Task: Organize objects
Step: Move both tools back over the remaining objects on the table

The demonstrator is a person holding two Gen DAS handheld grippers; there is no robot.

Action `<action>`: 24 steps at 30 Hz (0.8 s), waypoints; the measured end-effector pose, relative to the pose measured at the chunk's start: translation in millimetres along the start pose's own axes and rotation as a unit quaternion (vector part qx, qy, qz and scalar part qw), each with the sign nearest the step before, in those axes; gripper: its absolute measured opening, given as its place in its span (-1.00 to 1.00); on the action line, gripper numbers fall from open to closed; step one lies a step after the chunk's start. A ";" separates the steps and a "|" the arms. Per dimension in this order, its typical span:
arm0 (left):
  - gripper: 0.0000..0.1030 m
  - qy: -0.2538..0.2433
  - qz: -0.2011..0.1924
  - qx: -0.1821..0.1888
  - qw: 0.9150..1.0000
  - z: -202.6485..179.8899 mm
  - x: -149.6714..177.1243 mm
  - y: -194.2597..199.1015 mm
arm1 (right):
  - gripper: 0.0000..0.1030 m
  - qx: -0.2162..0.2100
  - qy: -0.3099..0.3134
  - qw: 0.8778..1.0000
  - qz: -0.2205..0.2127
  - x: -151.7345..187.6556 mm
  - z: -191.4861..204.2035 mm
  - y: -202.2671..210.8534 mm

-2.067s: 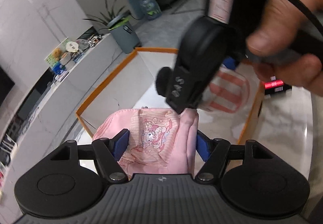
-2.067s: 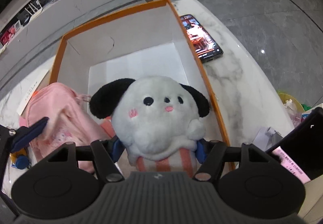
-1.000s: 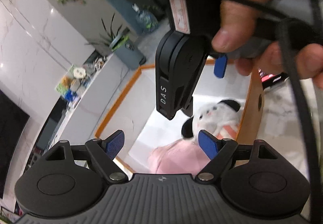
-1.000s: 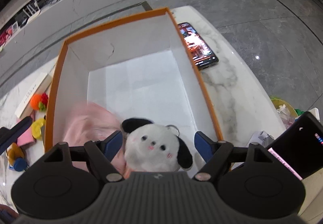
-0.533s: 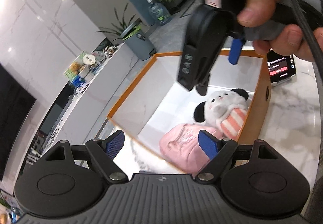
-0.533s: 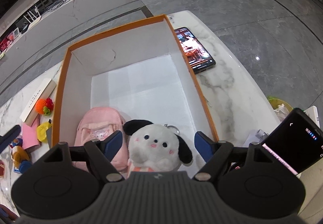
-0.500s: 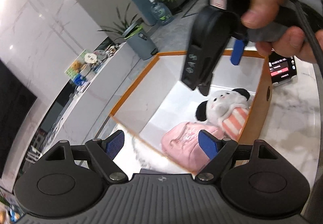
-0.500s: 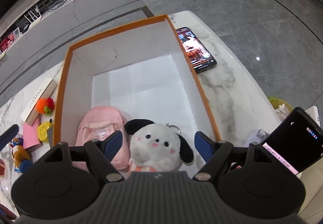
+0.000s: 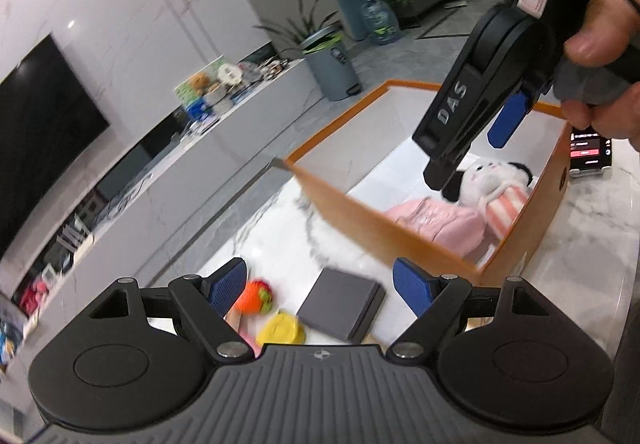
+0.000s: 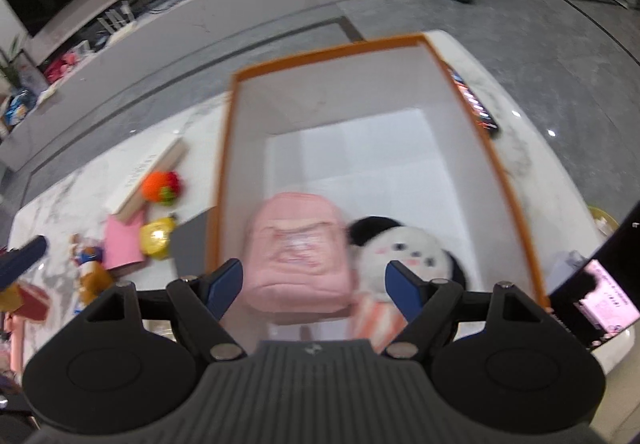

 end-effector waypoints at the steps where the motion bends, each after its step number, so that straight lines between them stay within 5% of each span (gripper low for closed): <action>1: 0.85 0.007 0.005 -0.001 1.000 3.8 5.4 0.7 | 0.54 -0.006 0.006 1.000 -0.001 1.2 8.6 0.0; 12: 0.85 0.073 0.047 -0.006 0.996 29.6 68.1 10.2 | 0.55 -0.032 0.099 0.995 0.002 22.9 96.6 -14.6; 24: 0.85 0.119 0.087 0.012 0.989 17.6 129.0 9.3 | 0.55 -0.033 0.142 0.988 0.041 55.4 131.3 -60.2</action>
Point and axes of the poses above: each gripper's, at about its wrist camera, not at the fingertips, and y roughly against the way its jaws point, z to its left, x to its underside, the point moved 10 cm from there along -y, roughly the way its jaws point, and after that the axes turned 11 degrees about -x, right-handed, at the moved point
